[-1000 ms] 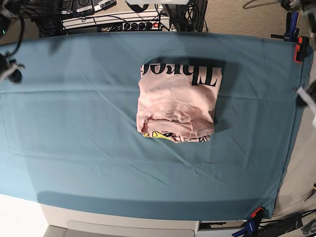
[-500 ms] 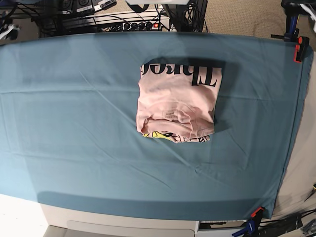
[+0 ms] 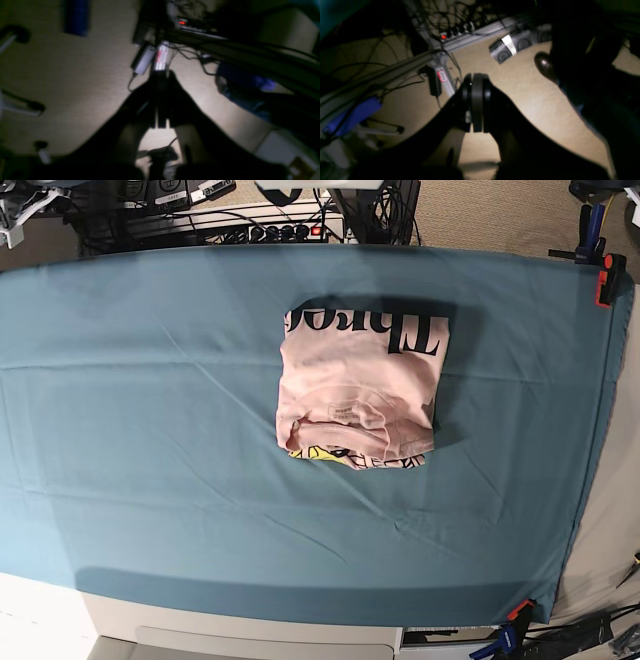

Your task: Fold the T-shirt properly

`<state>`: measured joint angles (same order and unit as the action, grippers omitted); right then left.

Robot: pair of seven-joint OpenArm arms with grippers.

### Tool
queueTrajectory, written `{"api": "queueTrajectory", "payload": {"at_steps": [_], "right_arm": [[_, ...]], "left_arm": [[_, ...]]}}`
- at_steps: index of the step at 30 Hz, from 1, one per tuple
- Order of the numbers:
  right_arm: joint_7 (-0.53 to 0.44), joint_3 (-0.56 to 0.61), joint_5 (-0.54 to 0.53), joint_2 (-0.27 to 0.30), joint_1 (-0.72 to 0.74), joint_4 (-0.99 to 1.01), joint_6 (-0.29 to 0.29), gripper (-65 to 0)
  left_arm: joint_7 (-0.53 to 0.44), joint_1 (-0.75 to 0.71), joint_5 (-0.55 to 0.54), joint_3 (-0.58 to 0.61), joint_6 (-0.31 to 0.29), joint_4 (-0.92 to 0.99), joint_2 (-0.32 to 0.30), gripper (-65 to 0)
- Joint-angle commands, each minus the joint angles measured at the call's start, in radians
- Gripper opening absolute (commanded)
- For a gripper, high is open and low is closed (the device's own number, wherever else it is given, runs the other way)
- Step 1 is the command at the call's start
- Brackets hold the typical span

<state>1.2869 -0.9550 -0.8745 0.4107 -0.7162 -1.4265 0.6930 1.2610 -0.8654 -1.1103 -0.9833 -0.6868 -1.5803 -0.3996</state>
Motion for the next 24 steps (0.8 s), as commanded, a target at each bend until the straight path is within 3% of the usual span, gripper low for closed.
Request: {"api": "queueTrajectory", "payload": {"at_steps": [1, 6, 13, 17, 21, 24], "right_arm": [[-0.026, 0.019, 0.018, 0.016, -0.001, 0.026, 0.005, -65.0], [-0.079, 0.196, 0.146, 0.016, 0.084, 0.243, 0.005, -65.0], [-0.253, 0.435, 0.347, 0.016, 0.242, 0.549, 0.005, -65.0], [-0.478, 0.544, 0.505, 0.016, 0.316, 0.699, 0.005, -65.0], [-0.832, 0.646, 0.665, 0.004, 0.375, 0.841, 0.005, -65.0], [-0.973, 0.675, 0.782, -0.037, 0.433, 0.942, -0.087, -65.0]], "left_arm": [[-0.006, -0.015, 0.003, 0.014, -0.002, 0.0, -0.013, -65.0], [-0.023, -0.012, 0.051, 0.219, -0.011, 0.081, -0.013, -65.0], [-0.291, 0.023, 0.292, 0.536, -0.011, 0.259, -0.013, -65.0], [-0.462, 0.095, 0.434, 0.684, -0.001, 0.386, -0.01, -65.0], [-0.69, 0.191, 0.619, 0.848, 0.092, 0.52, -0.008, -65.0], [-0.849, 0.281, 0.78, 0.96, 0.193, 0.626, 0.019, -65.0]]}}
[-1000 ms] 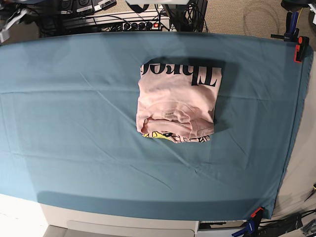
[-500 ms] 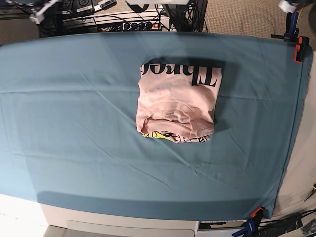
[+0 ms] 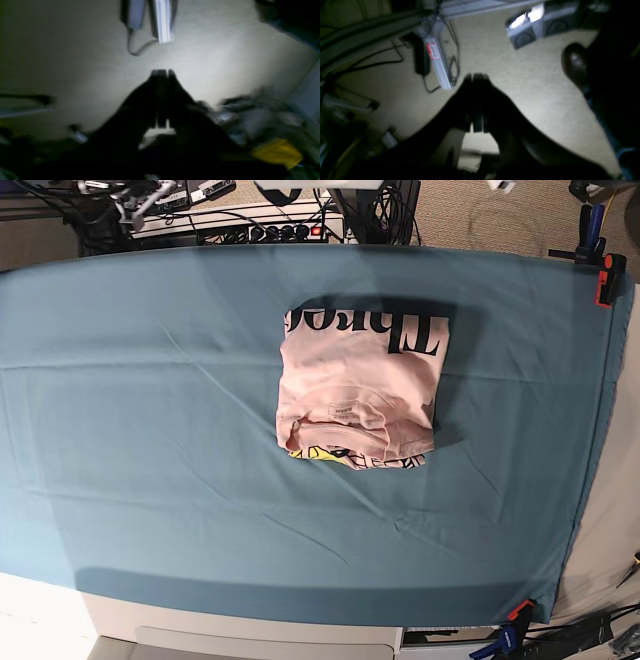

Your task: Fold the T-shirt properly

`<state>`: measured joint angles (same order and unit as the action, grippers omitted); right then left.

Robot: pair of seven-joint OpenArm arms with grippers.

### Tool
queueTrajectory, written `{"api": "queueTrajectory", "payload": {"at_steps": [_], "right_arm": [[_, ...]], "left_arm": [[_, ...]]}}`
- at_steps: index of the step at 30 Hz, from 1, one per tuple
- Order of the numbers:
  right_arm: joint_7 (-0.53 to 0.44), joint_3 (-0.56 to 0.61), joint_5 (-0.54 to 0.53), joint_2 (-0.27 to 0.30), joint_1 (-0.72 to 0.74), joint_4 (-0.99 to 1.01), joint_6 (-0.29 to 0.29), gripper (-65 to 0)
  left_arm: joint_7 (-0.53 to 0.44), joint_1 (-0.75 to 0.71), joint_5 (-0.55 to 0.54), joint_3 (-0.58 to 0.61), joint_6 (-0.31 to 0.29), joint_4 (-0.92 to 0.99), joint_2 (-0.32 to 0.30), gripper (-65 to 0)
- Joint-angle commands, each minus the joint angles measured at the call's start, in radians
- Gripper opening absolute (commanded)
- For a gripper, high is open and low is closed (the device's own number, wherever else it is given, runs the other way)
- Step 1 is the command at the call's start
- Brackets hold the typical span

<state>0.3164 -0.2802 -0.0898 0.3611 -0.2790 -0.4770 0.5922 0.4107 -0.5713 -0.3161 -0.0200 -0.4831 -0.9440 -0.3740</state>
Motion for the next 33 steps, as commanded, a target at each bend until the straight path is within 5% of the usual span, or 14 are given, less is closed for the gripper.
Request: {"api": "queueTrajectory", "payload": {"at_steps": [1, 6, 15, 27, 33], "right_arm": [[-0.02, 0.0, 0.022, -0.006, 0.015, 0.023, -0.015, -65.0], [-0.053, 0.0, 0.038, -0.1, 0.089, 0.109, -0.112, -65.0], [-0.071, 0.0, 0.038, -0.224, 0.147, 0.121, -0.19, -65.0], [-0.095, 0.0, 0.146, -0.251, 0.152, 0.125, -0.322, -65.0], [-0.1, 0.0, 0.168, -0.253, 0.163, 0.125, -0.331, -65.0]], "left_arm": [[-0.033, 0.017, 0.033, 0.028, 0.025, 0.026, 0.008, -65.0], [-0.125, 0.152, 0.142, 0.152, 0.155, 0.203, 0.095, -65.0], [-0.15, 0.332, 0.164, 0.26, 0.384, 0.392, 0.245, -65.0], [-0.233, 0.377, 0.156, 0.26, 0.453, 0.473, 0.319, -65.0], [-0.237, 0.378, 0.117, 0.26, 0.494, 0.474, 0.319, -65.0]]}}
